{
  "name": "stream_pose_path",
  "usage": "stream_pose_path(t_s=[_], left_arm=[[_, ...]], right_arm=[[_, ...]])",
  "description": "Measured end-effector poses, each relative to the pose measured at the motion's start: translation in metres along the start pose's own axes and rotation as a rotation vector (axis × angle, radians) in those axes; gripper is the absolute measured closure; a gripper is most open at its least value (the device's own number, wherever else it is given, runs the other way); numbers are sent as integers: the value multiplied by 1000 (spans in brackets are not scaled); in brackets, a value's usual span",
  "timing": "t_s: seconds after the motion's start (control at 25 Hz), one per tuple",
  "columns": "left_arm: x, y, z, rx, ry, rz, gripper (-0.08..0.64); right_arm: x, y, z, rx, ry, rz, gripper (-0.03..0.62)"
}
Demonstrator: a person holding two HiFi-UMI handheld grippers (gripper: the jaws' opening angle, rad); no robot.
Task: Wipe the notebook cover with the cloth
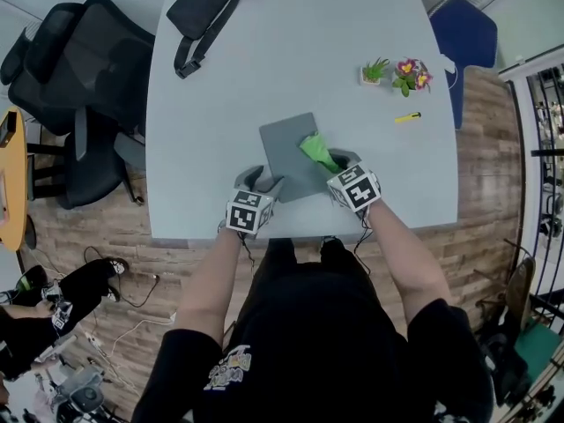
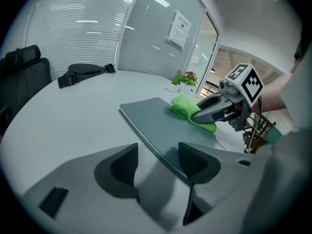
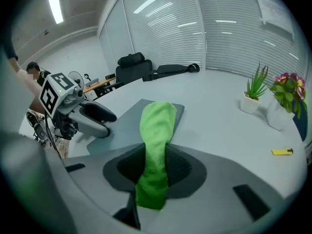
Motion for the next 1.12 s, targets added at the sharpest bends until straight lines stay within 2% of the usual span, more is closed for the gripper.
stream_pose_path(t_s=[0.68,1.12], left_arm=[[0,-2,-1,-1,0,-2,299],[1,-1,-1,0,-3,-6,299]], right_arm=[[19,39,26,-5,-3,-101,482],[32,63,38,21,-27,-115,482]])
Point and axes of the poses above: the fingertips, and each gripper's own axes: z backward along the fingers, x to its left, y out of its underside, the point moved 8 cm from there along z, backward along the fingers, and after that the axes turned 5 degrees about y, right-handed, at the moved point
